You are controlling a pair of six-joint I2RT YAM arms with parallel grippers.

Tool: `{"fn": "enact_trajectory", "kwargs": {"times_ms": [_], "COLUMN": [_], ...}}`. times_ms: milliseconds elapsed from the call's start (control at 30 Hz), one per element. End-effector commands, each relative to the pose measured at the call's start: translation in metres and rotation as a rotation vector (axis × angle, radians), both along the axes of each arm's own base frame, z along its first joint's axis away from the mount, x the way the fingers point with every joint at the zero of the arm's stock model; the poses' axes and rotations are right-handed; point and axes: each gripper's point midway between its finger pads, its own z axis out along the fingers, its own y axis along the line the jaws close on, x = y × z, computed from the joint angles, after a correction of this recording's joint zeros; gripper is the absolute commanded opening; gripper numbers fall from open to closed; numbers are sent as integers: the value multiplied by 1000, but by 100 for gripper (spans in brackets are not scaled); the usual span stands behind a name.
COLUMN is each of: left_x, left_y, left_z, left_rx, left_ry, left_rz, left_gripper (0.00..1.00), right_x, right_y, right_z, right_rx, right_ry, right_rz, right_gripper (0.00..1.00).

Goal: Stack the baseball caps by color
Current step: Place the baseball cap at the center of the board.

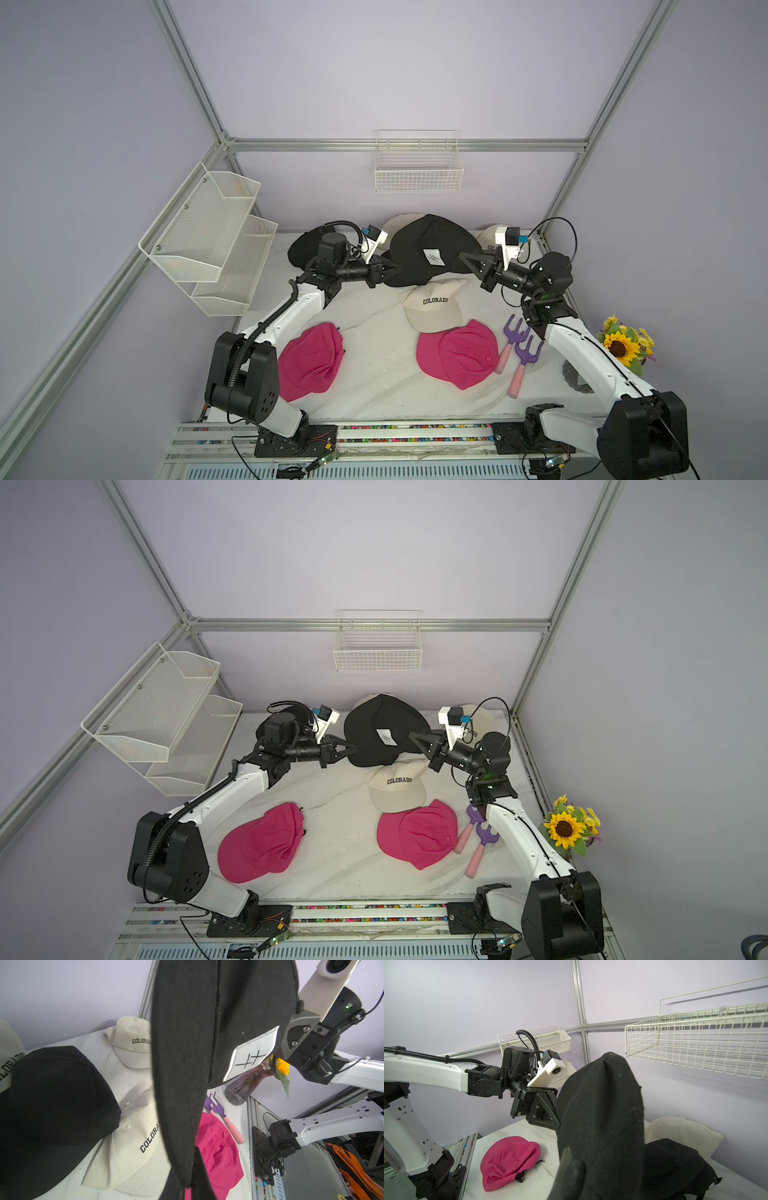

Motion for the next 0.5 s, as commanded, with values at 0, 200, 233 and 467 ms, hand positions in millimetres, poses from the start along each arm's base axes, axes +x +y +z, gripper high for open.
{"fn": "enact_trajectory", "kwargs": {"times_ms": [0,200,233,467], "left_x": [58,69,68,47], "left_y": [70,124,133,189], "left_z": [-32,-28,-27,-36], "left_rx": [77,136,148,275], "left_ry": [117,162,171,210], "left_rz": [446,794,845,1126], "left_gripper": [0,0,0,100], "right_x": [22,69,76,88], "right_y": [-9,-2,2,57], "right_z": [25,1,-5,-45], "right_rx": [2,-96,-128,-401], "right_ry": [-47,34,42,54], "right_rz": [-114,-292,-315,-257], "right_gripper": [0,0,0,0]}}
